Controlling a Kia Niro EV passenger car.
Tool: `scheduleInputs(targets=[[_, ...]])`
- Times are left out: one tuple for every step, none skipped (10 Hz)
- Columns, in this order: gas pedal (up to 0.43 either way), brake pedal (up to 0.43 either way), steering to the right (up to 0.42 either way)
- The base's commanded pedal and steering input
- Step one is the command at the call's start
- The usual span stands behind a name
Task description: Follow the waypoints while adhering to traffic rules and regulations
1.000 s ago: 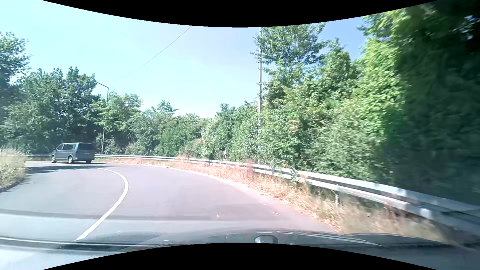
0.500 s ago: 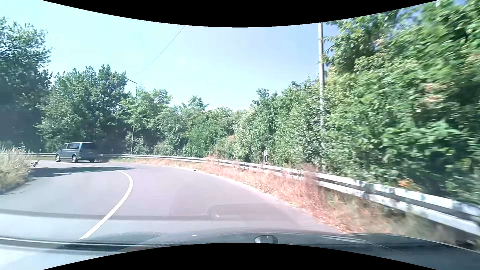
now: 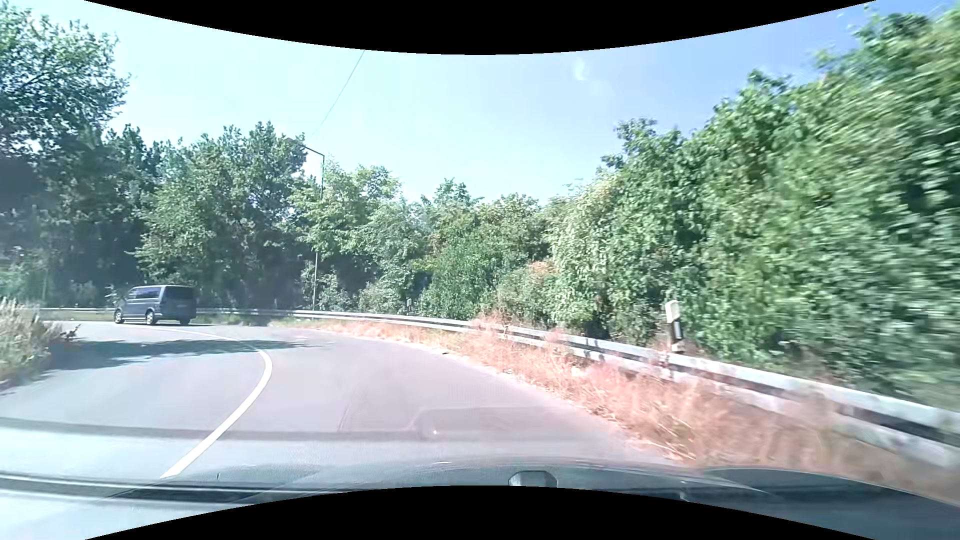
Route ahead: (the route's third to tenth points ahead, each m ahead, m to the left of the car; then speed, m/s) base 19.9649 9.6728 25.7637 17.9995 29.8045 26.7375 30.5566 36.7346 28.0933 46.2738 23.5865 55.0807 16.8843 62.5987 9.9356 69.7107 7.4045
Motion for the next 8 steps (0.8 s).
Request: scheduleInputs(targets=[[0.15,0.0,-0.173],[0.15,0.0,-0.173],[0.15,0.0,-0.172],[0.15,0.0,-0.172],[0.15,0.0,-0.171],[0.15,0.0,-0.171],[0.15,0.0,-0.171],[0.15,0.0,-0.171]])
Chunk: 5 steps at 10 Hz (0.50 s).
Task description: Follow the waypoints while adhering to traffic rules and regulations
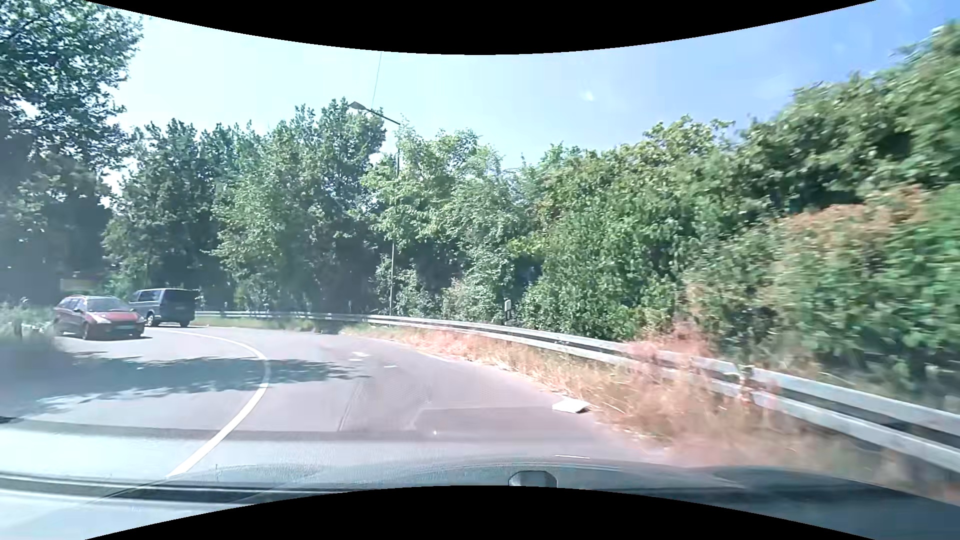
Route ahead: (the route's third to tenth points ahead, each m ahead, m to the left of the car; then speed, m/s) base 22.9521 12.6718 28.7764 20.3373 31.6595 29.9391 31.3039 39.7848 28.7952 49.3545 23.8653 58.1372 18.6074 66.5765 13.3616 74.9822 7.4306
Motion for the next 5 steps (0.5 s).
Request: scheduleInputs(targets=[[0.15,0.0,-0.17],[0.15,0.0,-0.17],[0.15,0.0,-0.17],[0.15,0.0,-0.17],[0.15,0.0,-0.17]])
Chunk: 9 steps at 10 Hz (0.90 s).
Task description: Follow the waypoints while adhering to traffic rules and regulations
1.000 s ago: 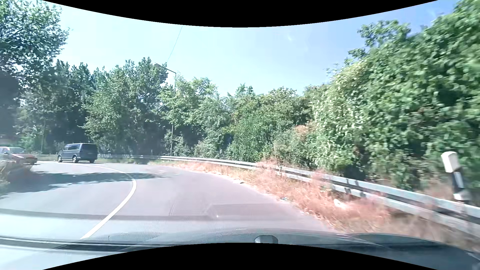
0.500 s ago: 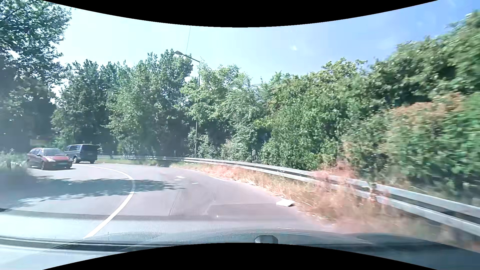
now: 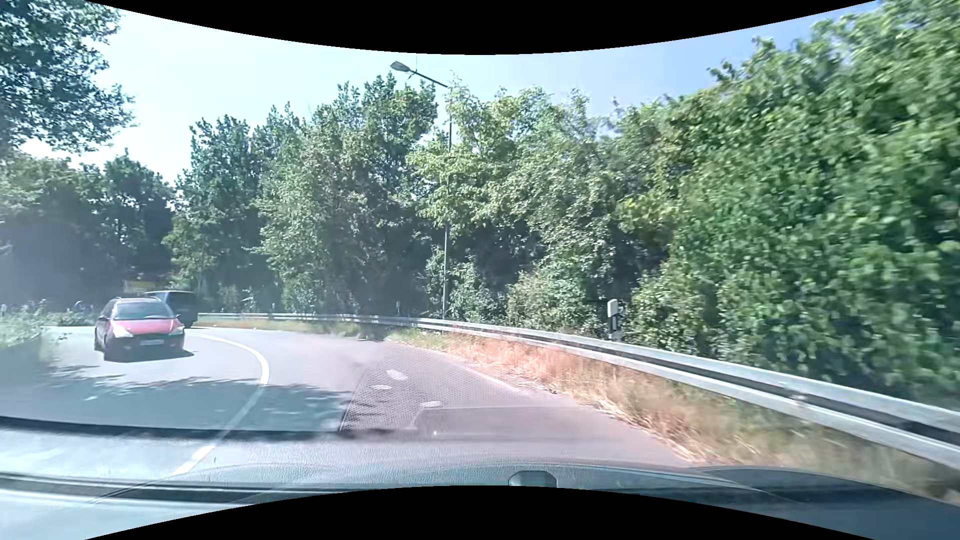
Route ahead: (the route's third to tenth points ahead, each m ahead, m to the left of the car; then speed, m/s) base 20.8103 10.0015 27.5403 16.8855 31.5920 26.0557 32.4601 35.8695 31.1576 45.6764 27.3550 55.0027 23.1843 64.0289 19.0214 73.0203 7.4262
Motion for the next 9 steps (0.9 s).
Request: scheduleInputs(targets=[[0.15,0.0,-0.17],[0.15,0.0,-0.17],[0.15,0.0,-0.17],[0.15,0.0,-0.17],[0.15,0.0,-0.17],[0.15,0.0,-0.17],[0.15,0.0,-0.17],[0.15,0.0,-0.17],[0.15,0.0,-0.17]])
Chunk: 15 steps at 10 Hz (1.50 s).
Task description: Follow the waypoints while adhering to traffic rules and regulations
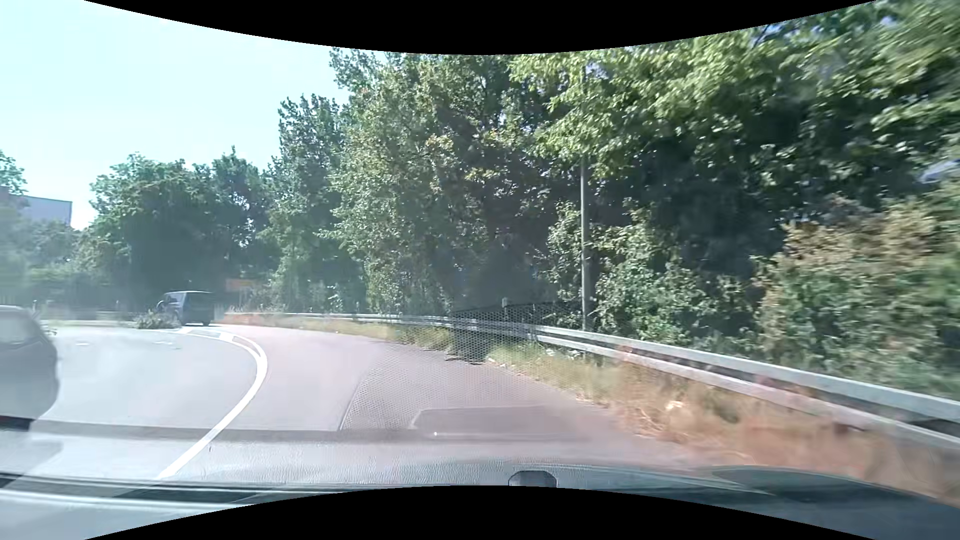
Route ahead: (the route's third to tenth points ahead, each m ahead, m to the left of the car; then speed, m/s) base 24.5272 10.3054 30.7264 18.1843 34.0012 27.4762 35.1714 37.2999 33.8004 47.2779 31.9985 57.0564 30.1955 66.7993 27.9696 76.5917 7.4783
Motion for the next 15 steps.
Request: scheduleInputs(targets=[[0.15,0.0,-0.17],[0.15,0.0,-0.17],[0.15,0.0,-0.169],[0.15,0.0,-0.167],[0.15,0.0,-0.165],[0.15,0.0,-0.162],[0.15,0.0,-0.159],[0.15,0.0,-0.157],[0.15,0.0,-0.154],[0.15,0.0,-0.149],[0.15,0.0,-0.143],[0.15,0.0,-0.139],[0.15,0.0,-0.136],[0.15,0.0,-0.134],[0.15,0.0,-0.133]])
